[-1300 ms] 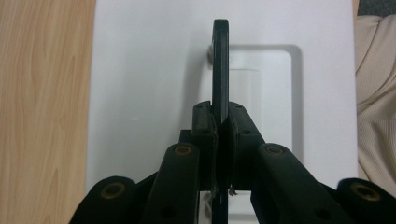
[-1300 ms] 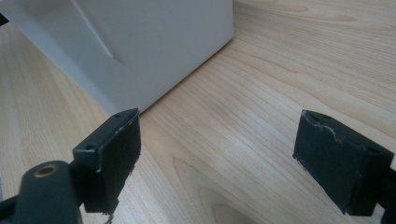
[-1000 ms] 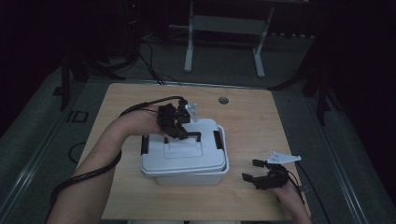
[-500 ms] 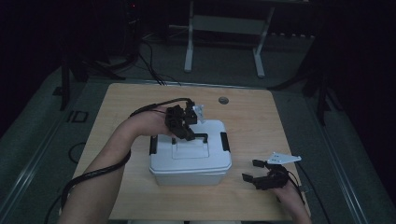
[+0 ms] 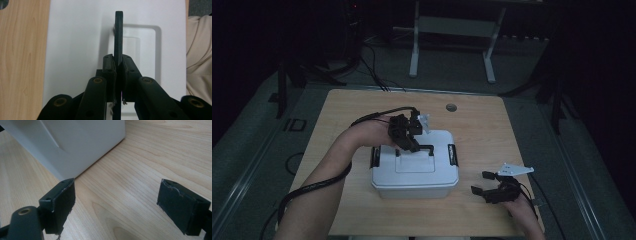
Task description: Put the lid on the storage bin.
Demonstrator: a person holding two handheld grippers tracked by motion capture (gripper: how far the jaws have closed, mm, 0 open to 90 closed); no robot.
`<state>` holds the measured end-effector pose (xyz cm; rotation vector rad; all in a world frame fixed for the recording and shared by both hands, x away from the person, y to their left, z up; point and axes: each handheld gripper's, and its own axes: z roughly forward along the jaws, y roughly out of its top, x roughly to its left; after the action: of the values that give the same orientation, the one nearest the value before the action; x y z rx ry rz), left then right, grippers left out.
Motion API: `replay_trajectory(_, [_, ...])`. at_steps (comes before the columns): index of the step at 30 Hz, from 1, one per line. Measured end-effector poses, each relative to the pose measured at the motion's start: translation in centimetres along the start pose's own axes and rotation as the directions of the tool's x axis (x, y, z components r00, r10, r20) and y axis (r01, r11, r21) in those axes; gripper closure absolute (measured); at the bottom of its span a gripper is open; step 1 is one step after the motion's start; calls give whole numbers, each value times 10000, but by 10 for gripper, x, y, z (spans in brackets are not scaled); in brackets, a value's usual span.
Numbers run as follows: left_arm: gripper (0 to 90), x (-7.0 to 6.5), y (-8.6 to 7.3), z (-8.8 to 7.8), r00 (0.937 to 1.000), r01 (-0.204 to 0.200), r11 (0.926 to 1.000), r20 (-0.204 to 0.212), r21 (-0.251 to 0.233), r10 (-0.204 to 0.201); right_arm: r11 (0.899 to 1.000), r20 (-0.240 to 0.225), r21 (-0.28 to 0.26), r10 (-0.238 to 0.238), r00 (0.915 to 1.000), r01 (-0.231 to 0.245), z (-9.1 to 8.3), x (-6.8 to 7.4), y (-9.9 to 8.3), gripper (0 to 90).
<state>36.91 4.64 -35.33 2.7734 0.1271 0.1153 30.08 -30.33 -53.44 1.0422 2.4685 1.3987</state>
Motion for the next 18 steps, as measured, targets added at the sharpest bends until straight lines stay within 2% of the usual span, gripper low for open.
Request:
replay_trajectory(5, [829, 2, 1, -1, 10000, 23, 10000, 32, -83, -22, 10000, 6, 36, 30, 10000, -30, 0, -1, -1, 146])
replay_trajectory(9, [822, 3, 1, 3, 9998, -60, 10000, -197, -59, 59, 10000, -20, 41, 13, 10000, -13, 0, -1, -1, 146])
replay_trajectory(11, [820, 5, 0, 2, 9999, 79, 9996, -108, -253, -82, 10000, -23, 35, 10, 10000, -10, 0, -1, -1, 146])
replay_trajectory(15, [815, 6, -6, 6, 9999, 83, 9997, -135, -215, -85, 10000, -21, 44, 7, 10000, -7, 1, -1, -1, 146])
replay_trajectory(18, [815, 6, -9, 7, 9994, 345, 9983, -60, -459, -348, 10000, -16, 44, 2, 10000, -2, 1, -1, -1, 146])
